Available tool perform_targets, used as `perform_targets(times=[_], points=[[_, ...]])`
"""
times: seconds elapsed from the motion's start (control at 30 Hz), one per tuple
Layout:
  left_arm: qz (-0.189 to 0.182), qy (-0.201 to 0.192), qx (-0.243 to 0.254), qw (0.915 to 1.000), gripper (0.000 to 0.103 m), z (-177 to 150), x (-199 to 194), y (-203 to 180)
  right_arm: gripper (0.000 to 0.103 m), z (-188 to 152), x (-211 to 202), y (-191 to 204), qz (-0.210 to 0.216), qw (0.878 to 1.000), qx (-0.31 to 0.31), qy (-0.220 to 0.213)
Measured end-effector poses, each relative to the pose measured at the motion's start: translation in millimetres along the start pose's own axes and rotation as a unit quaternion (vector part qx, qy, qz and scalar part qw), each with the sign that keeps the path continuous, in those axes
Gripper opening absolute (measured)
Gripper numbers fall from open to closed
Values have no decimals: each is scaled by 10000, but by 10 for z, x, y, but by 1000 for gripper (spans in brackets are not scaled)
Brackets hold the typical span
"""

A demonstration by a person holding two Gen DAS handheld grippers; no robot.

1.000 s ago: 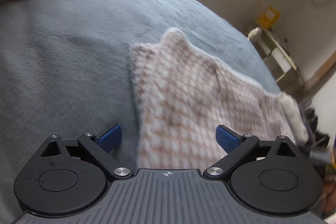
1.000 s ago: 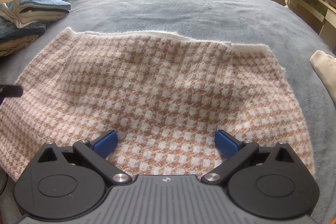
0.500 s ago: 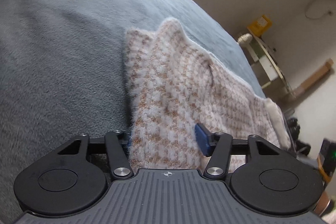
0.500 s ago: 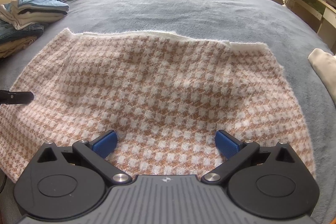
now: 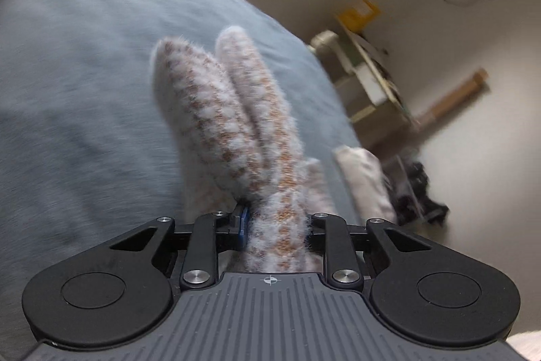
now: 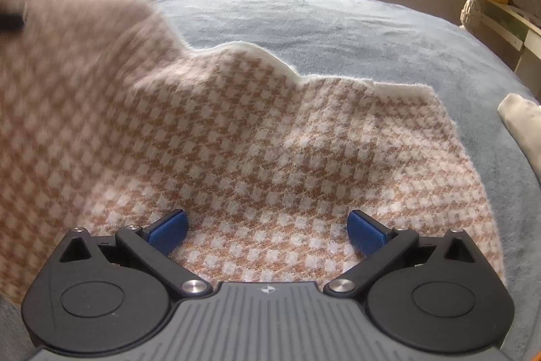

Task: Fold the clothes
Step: 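Lift the cardigan edge with the left gripper and fold it over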

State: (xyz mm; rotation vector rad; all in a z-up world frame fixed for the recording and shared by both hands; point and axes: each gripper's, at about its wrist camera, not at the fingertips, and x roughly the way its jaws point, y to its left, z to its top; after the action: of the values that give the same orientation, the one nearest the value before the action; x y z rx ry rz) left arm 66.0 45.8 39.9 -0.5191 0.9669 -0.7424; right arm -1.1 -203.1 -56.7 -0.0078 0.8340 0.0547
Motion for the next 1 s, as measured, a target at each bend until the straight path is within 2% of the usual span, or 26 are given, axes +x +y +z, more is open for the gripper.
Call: perform_targets(times=[0.2,0.4,0.63,0.7,0.83,0.9,1.0], points=[[-254,737,402,9961,22,89,506,-583,103,-79,-31,-107,178,9995,-69,-236],[-261,1490,510,9872,23,217,1251,-803,100,-283,-303,-317,159,9989,26,-436],[-312,2100,-56,9772,29,159,1947,-687,98,-522,-620,-561,136,9976,136,-669],[-412,2267,-160,9730,31,109,2108,-668,96,-628,-738,-726,358,9951,567,-727],[-830,2564,-330,9624,30,-4,2377,-668,93,-875,-997,-1142,1009,9752,1787,-824],[-875,2621,-258,9607,30,-62,2469,-689,93,-1000,-1119,-1328,1350,9585,2350,-882],[-1013,2585,3,9607,30,-103,2485,-718,93,-1148,-1185,-1395,1993,9331,2833,-965]])
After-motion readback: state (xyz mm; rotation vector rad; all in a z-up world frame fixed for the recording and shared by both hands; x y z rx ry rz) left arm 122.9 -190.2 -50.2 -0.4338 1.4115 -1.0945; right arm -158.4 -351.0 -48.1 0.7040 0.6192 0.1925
